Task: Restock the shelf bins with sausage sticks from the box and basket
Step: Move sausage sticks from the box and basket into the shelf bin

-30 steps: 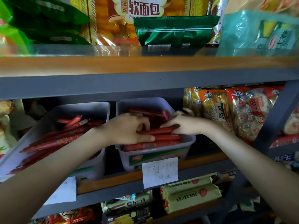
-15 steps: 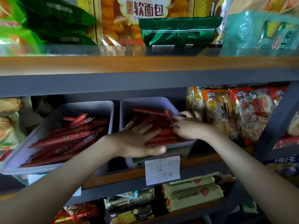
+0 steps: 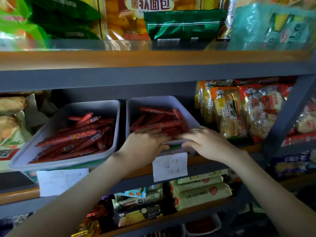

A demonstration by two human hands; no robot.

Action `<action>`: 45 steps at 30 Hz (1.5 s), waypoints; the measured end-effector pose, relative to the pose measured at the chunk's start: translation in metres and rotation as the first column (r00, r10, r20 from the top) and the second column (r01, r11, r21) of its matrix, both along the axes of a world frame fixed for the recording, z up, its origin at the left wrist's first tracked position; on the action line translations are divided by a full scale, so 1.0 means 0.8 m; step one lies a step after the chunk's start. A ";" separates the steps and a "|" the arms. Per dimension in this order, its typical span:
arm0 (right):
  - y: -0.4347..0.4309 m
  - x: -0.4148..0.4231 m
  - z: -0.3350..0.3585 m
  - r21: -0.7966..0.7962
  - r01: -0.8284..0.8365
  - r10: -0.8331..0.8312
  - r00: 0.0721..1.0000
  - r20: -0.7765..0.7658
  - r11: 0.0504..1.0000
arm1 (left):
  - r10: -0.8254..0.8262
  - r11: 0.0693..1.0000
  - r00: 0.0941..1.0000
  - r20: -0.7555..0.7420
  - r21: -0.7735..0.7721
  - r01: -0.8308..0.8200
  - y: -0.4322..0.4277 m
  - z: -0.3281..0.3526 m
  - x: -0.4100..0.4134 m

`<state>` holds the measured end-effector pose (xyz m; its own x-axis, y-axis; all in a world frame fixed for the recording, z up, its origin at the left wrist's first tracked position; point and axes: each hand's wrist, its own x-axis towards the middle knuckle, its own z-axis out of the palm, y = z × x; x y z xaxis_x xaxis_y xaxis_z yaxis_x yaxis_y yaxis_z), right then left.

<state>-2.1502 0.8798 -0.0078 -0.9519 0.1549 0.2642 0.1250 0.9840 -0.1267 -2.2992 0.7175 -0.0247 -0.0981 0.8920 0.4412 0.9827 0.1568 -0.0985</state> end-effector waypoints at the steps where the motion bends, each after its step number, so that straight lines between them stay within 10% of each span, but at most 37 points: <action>1: 0.000 0.001 0.000 0.022 0.007 -0.006 1.000 -0.011 1.000 | 0.016 1.000 1.000 -0.015 0.003 -0.016 0.001 0.000 0.000; 29: -0.024 0.025 0.041 -0.022 0.026 -0.028 0.996 -0.081 0.999 | 0.047 0.968 0.983 -0.178 0.253 0.000 -0.021 0.044 0.033; 39: -0.043 0.070 0.027 0.156 -0.128 0.161 0.961 -0.225 0.979 | -0.022 0.992 1.000 -0.020 0.120 0.024 -0.067 0.046 0.083; 45: -0.028 0.061 0.042 -0.003 -0.155 0.155 0.987 -0.053 0.988 | -0.011 1.000 0.987 0.157 -0.010 0.013 -0.067 0.077 0.054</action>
